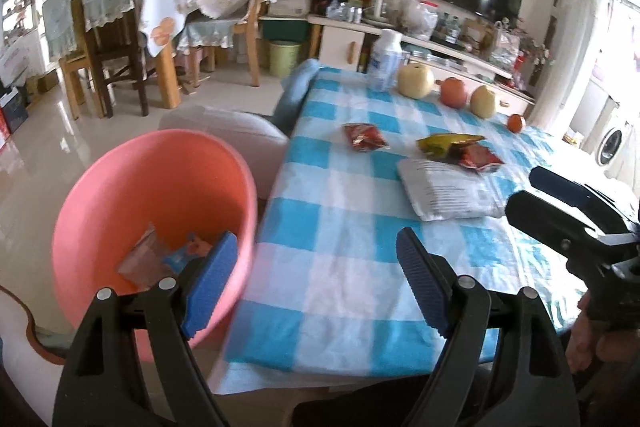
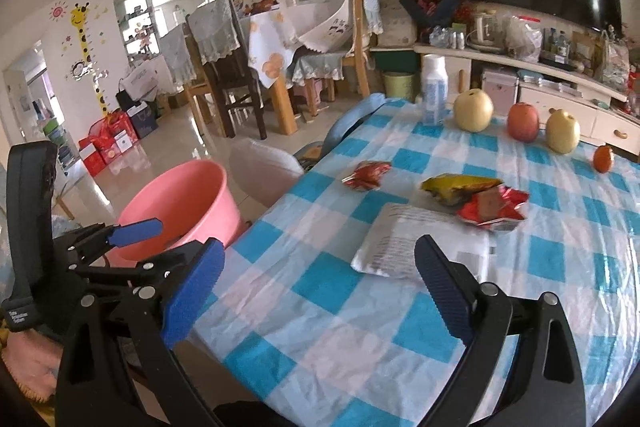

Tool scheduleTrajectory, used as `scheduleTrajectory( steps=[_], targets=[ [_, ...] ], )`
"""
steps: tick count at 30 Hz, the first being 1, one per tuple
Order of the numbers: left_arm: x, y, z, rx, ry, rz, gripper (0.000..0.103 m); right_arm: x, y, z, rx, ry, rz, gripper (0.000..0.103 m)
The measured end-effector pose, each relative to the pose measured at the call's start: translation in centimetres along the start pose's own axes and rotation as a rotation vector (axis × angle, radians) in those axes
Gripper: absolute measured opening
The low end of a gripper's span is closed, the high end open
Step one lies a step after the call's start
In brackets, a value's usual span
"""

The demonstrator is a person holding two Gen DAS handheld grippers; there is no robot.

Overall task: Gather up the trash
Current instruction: 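Move both open grippers back over the red snack packets on the table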

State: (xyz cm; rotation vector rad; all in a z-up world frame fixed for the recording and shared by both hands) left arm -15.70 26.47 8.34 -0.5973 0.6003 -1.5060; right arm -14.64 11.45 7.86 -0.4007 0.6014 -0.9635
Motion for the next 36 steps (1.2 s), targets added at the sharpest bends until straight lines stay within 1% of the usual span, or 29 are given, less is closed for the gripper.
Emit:
scheduleTrajectory(
  steps=[10, 16, 22, 25, 31, 36],
  targets=[
    [6.2, -0.1, 1.6, 0.008, 0.086, -0.044, 0.082, 5.0, -3.1, 0.9, 0.052, 0.044, -0.047, 0.095],
    [10.7, 0.2, 2.4, 0.005, 0.157, -0.07, 0.082, 8.3, -4.7, 1.1, 0.083, 0.07, -0.085, 0.095],
    [15.5, 0.8, 2.8, -0.001, 0.228, -0.095, 0.082, 12.5, -6.3, 1.4, 0.106, 0.151, -0.102, 0.095],
    [17.3, 1.1, 2.9, -0.004, 0.259, -0.104, 0.082, 14.5, -6.7, 1.5, 0.102, 0.192, -0.109, 0.095],
    [19.9, 2.6, 2.9, -0.023, 0.283, -0.12, 0.082, 18.6, -7.4, 1.8, 0.09, 0.27, -0.126, 0.095],
    [20.8, 3.9, 3.0, -0.033, 0.294, -0.133, 0.082, 21.9, -7.2, 2.2, 0.071, 0.324, -0.156, 0.095]
  ],
)
Point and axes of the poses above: each gripper's, at about its wrist camera, not at the fingertips, and y roughly the way its jaws point, x to its right, z to its top, the point moved 3 cm from there along y, roughly the way its jaws point, and after that the axes turned 8 degrees about y, right-handed, at the moved point
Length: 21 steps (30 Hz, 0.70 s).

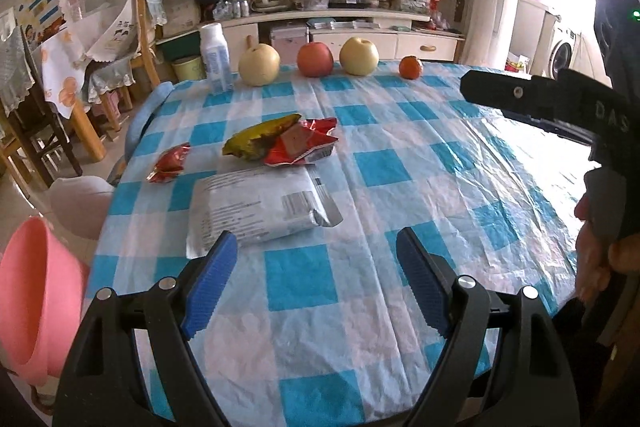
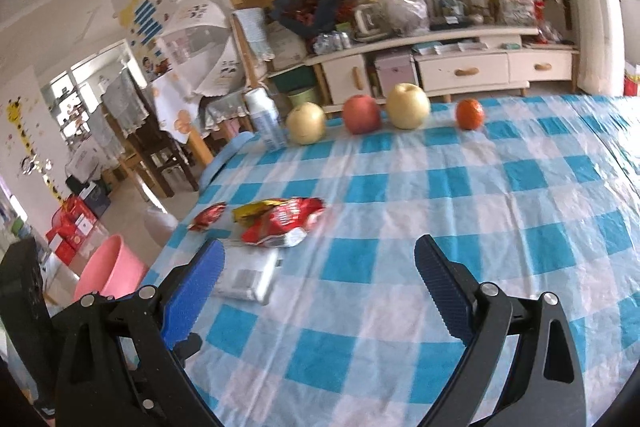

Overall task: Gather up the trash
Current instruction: 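Move both open grippers back over the red snack packets on the table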

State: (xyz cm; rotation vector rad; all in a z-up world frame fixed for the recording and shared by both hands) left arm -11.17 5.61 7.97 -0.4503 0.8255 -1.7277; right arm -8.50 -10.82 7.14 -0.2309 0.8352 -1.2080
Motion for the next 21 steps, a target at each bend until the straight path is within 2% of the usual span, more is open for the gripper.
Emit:
scheduleTrajectory(
  steps=[3, 7, 12, 15, 21],
  targets=[
    [-0.8, 0.7, 0.4, -0.001, -0.019, -0.005, 0.082, 1.4, 1.0, 0.4, -0.029, 0.025, -0.022, 0.095],
    [-3.5, 1.6, 1.0, -0.004, -0.061, 0.031, 0.082, 2.2, 2.8, 0.5, -0.078, 0.033, -0.045, 0.095],
    [-8.8, 3.9, 1.8, -0.015, -0.16, 0.039, 0.082, 0.3, 5.4, 0.1, -0.142, -0.027, -0.01, 0.095],
    [-11.6, 5.8, 2.6, -0.034, -0.169, 0.083, 0.082, -1.3, 7.1, -0.6, -0.177, -0.079, 0.027, 0.095],
    [-15.0, 9.9, 3.8, -0.09, -0.188, 0.064, 0.082, -2.9, 10.4, -1.6, -0.243, -0.08, 0.098, 0.095]
  ],
)
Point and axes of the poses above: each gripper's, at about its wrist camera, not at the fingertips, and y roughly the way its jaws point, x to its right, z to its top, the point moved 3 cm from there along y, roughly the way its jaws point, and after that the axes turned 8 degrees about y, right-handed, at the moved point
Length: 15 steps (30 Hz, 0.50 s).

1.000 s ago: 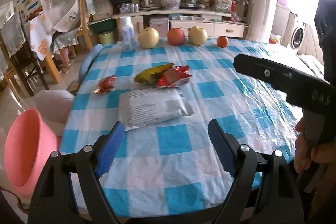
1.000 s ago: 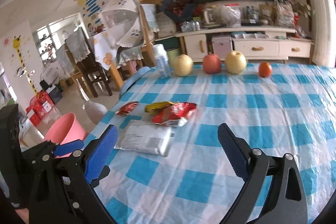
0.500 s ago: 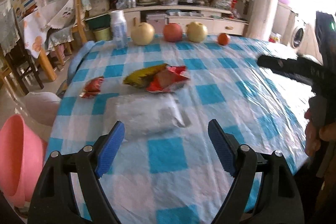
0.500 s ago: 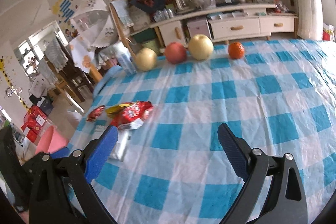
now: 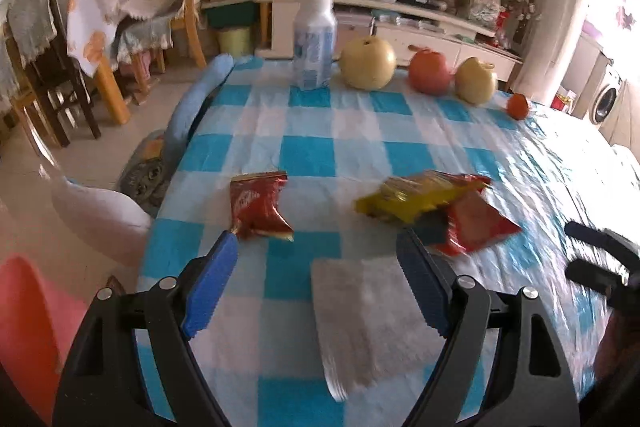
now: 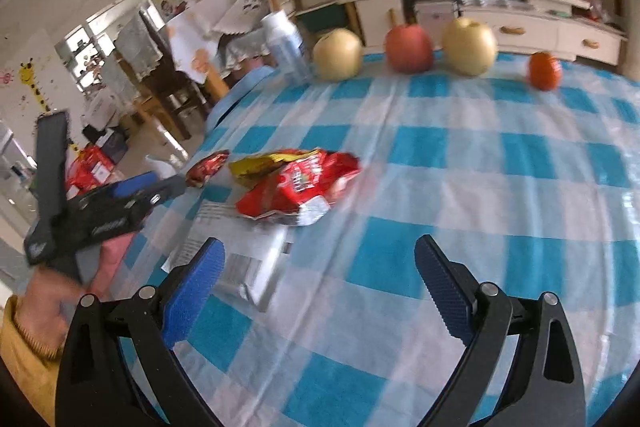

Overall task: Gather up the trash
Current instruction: 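Move both open grippers back over the red snack packets on the table, then grasp the small red snack packet with the left gripper while the right grasps the red chip bag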

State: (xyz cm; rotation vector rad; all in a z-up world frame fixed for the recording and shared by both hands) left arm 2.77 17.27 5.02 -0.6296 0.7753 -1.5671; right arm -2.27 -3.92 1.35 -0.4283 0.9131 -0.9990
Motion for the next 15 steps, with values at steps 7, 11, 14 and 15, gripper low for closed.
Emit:
scheduleTrajectory(
  steps=[7, 11, 14, 15],
  targets=[
    [-1.6, 3.9, 1.1, -0.056, -0.012, 0.033, 0.08, 0.6, 2.6, 1.0, -0.023, 0.06, 0.077, 0.095],
    [-2.2, 5.4, 1.5, -0.093, -0.017, 0.069, 0.07, 0.6, 3.5, 1.4, -0.032, 0.105, 0.161, 0.095],
    [-2.4, 5.9, 1.7, -0.096, -0.015, 0.076, 0.066, 0.0, 4.1, 1.6, -0.03, 0.083, 0.165, 0.095],
    [-2.4, 6.1, 1.8, -0.098, -0.011, 0.077, 0.065, -0.1, 4.3, 1.7, -0.031, 0.076, 0.162, 0.094]
  ],
)
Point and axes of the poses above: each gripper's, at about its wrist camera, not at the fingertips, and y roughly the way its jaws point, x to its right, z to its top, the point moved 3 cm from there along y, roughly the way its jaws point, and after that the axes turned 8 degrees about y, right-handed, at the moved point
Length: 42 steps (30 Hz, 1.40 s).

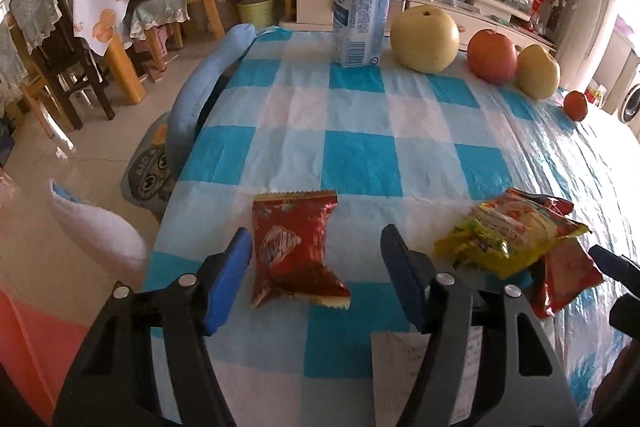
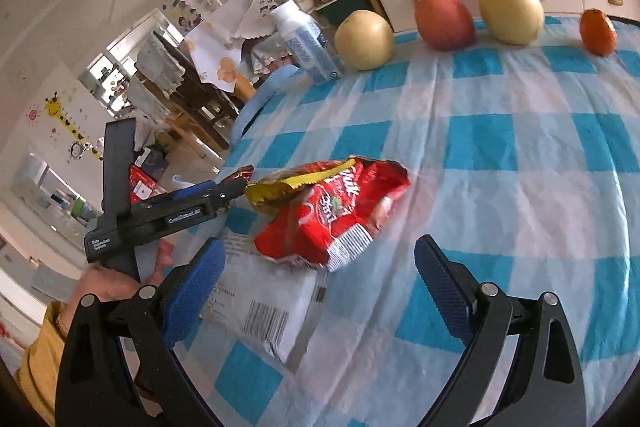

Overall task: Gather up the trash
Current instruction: 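Grasp the small red snack packet with the left gripper while the right grasps the red chip bag, then lift the red packet with the left gripper while the right lifts the red chip bag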

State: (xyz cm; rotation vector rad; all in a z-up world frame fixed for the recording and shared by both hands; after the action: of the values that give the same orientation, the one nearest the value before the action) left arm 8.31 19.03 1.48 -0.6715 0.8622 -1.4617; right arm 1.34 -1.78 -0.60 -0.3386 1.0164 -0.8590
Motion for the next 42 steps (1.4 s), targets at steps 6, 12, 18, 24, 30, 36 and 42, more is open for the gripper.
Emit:
scheduleTrajectory(
  steps=[6, 12, 18, 24, 30, 36, 42],
  targets=[
    [-0.1, 0.7, 0.2, 0.0, -0.001, 0.005, 0.058, 0.1, 1.3, 0.1, -0.019, -0.011, -0.031, 0.084],
    [-0.3, 1.3, 0.1, -0.004, -0.004, 0.006, 0.055, 0.0, 2.2, 0.2, -0.026, -0.033, -0.041, 0.084],
    [-0.2, 1.8, 0.2, 0.005, 0.003, -0.005, 0.052, -0.4, 3.3, 0.0, -0.034, -0.067, -0.067, 0.074],
    [0.5, 1.6, 0.1, 0.019, 0.019, -0.003, 0.042, -0.2, 3.2, 0.0, -0.023, -0.066, -0.072, 0.062],
    [1.5, 0.9, -0.5, 0.028, 0.017, -0.009, 0.04, -0.7, 3.1, -0.2, -0.016, -0.111, -0.089, 0.059],
    [2.9, -0.4, -1.6, 0.034, 0.018, -0.058, 0.039, -0.8, 2.2, -0.8, -0.009, -0.137, -0.091, 0.058],
    [4.2, -2.2, -3.2, 0.05, 0.025, -0.098, 0.039, -0.2, 0.4, -1.5, 0.006, -0.143, -0.103, 0.056]
  ],
)
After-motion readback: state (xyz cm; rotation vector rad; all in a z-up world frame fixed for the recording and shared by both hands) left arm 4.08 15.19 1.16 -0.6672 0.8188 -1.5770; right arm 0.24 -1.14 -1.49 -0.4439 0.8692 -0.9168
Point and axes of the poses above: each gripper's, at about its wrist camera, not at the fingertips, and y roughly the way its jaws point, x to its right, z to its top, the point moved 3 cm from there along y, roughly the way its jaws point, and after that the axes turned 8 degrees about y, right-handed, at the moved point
